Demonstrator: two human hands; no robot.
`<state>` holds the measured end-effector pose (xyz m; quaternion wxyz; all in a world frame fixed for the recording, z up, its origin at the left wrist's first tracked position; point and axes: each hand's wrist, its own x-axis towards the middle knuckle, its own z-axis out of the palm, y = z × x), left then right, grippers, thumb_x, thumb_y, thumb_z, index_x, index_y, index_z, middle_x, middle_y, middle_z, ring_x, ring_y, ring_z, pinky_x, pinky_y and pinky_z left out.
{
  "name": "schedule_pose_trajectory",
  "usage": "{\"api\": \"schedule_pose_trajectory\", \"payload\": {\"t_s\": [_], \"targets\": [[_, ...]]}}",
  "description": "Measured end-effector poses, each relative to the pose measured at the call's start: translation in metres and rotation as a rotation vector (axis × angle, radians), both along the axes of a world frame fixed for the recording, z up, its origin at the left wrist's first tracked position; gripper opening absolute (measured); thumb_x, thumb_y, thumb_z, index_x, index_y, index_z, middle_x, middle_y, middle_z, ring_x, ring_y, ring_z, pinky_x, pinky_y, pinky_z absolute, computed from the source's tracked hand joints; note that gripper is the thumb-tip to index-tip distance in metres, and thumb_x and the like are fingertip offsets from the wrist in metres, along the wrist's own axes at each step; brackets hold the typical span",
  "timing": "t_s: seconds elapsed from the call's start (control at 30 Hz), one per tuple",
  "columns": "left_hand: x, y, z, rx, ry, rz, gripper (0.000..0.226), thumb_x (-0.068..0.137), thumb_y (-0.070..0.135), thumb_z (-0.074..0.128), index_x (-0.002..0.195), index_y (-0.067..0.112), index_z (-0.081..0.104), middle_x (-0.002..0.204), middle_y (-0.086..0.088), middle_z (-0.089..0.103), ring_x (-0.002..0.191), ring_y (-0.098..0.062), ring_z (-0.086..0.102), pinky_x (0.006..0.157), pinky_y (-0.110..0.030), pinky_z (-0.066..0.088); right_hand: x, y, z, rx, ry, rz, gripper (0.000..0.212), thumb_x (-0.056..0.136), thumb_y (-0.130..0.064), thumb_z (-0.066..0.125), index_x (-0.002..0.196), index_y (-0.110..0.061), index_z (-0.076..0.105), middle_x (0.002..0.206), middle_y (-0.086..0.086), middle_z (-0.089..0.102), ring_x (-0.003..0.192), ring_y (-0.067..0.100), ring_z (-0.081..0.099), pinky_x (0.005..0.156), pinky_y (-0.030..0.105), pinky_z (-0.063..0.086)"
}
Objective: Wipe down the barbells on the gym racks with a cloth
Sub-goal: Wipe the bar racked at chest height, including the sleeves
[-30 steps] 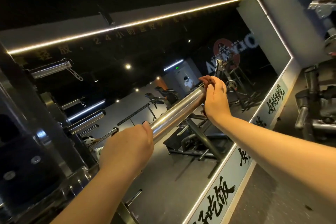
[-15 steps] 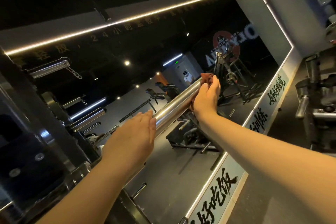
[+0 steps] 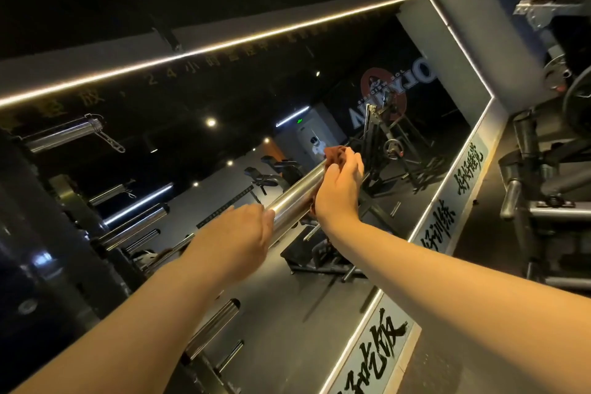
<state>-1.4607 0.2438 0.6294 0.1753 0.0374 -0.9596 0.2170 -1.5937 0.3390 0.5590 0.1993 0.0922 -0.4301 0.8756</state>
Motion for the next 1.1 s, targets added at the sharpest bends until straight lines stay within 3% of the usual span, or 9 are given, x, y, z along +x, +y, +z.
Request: {"api": "schedule_pose_trajectory", "payload": {"t_s": [0.07,0.13,0.27,0.37,0.57,0.77,0.87,1.0,1.1], "targets": [[-0.004,-0.002,0.0,0.052,-0.006,-0.048,0.034,0.107,0.046,0.02,0.095,0.032,0.048,0.093,0.005,0.058,0.085,-0.01,0.054,0.08,-0.025,0.038,0.015,-0.008,-0.01,0.008,0.047,0.048,0.052,0.112,-0.024,0.03,0.161,-0.03,0.015,0.17,-0.009,-0.002,0.142,0.003,0.018,0.107,0.027,0.028],[-0.008,-0.005,0.002,0.121,-0.029,-0.064,0.041,0.107,0.046,0.023,0.133,0.028,0.05,0.128,0.004,0.058,0.118,-0.012,0.054,0.097,-0.022,0.034,0.037,-0.017,-0.02,0.038,0.118,0.095,0.057,0.112,-0.026,0.03,0.162,-0.036,0.003,0.168,-0.016,-0.013,0.137,-0.002,0.011,0.108,0.025,0.023],[-0.009,-0.002,0.003,0.099,-0.035,-0.152,0.049,0.108,0.039,0.028,0.154,0.022,0.032,0.154,0.002,0.043,0.14,-0.012,0.038,0.097,-0.011,0.026,0.016,-0.009,-0.012,-0.002,0.101,0.053,0.053,0.112,-0.023,0.033,0.161,-0.029,0.016,0.17,-0.011,-0.008,0.148,0.006,0.013,0.114,0.028,0.025],[-0.01,-0.003,0.003,0.014,-0.048,-0.164,0.055,0.108,0.042,0.025,0.161,0.027,0.016,0.165,0.01,0.025,0.151,-0.005,0.018,0.12,-0.02,0.014,-0.007,-0.001,-0.004,-0.001,0.014,-0.022,0.05,0.111,-0.02,0.032,0.16,-0.023,0.023,0.171,-0.002,-0.002,0.154,0.013,0.011,0.12,0.031,0.025],[-0.008,-0.008,-0.001,0.059,-0.031,-0.139,0.056,0.108,0.042,0.026,0.161,0.027,0.016,0.165,0.006,0.026,0.152,-0.009,0.019,0.122,-0.03,0.017,0.041,-0.035,-0.027,0.039,0.193,0.037,0.058,0.111,-0.024,0.037,0.162,-0.033,0.01,0.168,-0.018,-0.009,0.151,0.009,0.013,0.113,0.028,0.028],[-0.005,-0.003,-0.001,0.033,-0.008,-0.133,0.05,0.109,0.041,0.026,0.157,0.027,0.026,0.151,0.005,0.044,0.133,-0.011,0.042,0.099,-0.019,0.025,-0.005,-0.006,-0.005,0.09,0.059,-0.055,0.046,0.109,-0.02,0.036,0.155,-0.019,0.034,0.167,-0.002,0.012,0.15,0.02,0.027,0.114,0.032,0.035],[-0.004,-0.003,-0.002,0.051,-0.011,-0.126,0.049,0.109,0.041,0.026,0.155,0.026,0.028,0.149,0.004,0.046,0.133,-0.012,0.043,0.098,-0.02,0.026,0.004,-0.011,-0.012,0.074,0.063,-0.052,0.051,0.111,-0.023,0.034,0.16,-0.025,0.021,0.17,-0.005,0.002,0.151,0.015,0.022,0.116,0.033,0.034],[-0.003,-0.003,-0.001,0.067,-0.012,-0.149,0.052,0.108,0.041,0.026,0.158,0.026,0.024,0.154,0.005,0.043,0.139,-0.01,0.039,0.113,-0.027,0.03,0.055,-0.039,-0.03,0.087,0.22,0.048,0.061,0.111,-0.024,0.039,0.163,-0.034,0.009,0.166,-0.021,-0.012,0.14,-0.007,0.01,0.109,0.015,0.025],[-0.005,-0.002,0.0,0.057,-0.01,-0.14,0.054,0.108,0.041,0.026,0.16,0.027,0.018,0.16,0.006,0.036,0.146,-0.011,0.031,0.115,-0.025,0.025,0.042,-0.034,-0.021,0.054,0.179,0.043,0.054,0.11,-0.021,0.04,0.16,-0.028,0.02,0.167,-0.016,-0.007,0.141,-0.003,0.014,0.101,0.004,0.023]]}}
